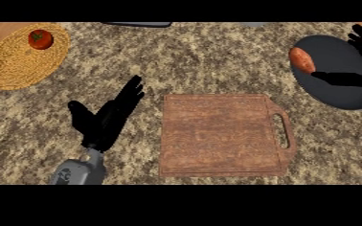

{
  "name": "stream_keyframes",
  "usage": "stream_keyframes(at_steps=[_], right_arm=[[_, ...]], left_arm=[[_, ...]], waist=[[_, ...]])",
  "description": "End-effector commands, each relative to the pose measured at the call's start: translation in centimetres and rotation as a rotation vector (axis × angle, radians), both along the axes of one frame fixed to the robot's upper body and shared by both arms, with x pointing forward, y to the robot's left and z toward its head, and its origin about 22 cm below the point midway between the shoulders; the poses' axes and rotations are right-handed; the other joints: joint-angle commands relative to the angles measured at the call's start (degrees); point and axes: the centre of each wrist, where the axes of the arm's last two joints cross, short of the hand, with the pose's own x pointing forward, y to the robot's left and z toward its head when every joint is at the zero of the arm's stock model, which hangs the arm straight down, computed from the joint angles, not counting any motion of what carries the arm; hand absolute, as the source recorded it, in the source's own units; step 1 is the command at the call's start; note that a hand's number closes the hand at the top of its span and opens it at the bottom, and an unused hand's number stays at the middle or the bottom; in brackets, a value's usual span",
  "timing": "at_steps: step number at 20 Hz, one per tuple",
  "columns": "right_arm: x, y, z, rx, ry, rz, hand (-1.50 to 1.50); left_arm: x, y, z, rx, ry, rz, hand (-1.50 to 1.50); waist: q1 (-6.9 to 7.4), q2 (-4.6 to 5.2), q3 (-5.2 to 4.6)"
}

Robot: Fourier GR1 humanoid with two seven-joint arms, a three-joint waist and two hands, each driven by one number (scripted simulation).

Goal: Pick the sweet potato from the cutting board and place it in the pan

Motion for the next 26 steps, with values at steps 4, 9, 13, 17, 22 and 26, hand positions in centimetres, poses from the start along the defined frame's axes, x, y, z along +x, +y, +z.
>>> stream_keyframes(at_steps=[4, 9, 13, 17, 22, 26], right_arm=[[-3.1, -4.6, 0.6, 0.2, 0.043, 0.101, -1.5], [-5.1, -7.3, 1.5, 0.226, 0.066, 0.209, -1.5], [-6.8, -8.7, 1.0, 0.256, 0.071, 0.262, -1.5], [-8.5, -10.3, 1.3, 0.261, 0.072, 0.308, -1.5], [-9.9, -10.9, 0.4, 0.274, 0.088, 0.333, -1.5], [-10.6, -11.8, 1.1, 0.252, 0.102, 0.347, -1.5]], left_arm=[[-0.5, 0.5, -0.5, -0.002, 0.015, 0.013, 0.0], [-0.3, 0.6, -0.4, 0.01, 0.014, 0.023, 0.0], [0.0, 0.9, 0.2, 0.0, -0.007, 0.033, 0.0], [-0.3, 0.8, -0.2, 0.005, 0.014, 0.031, 0.0], [-1.0, 1.2, -0.5, -0.014, 0.015, 0.032, 0.0], [-0.7, 1.2, -0.6, -0.017, 0.013, 0.028, 0.0]], waist=[[-0.6, 0.0, 0.02], [-1.04, -0.13, 0.03], [-0.83, -0.1, 0.1], [-1.75, -0.45, 0.12], [-1.63, -0.82, 0.13], [-2.03, -0.74, 0.13]])
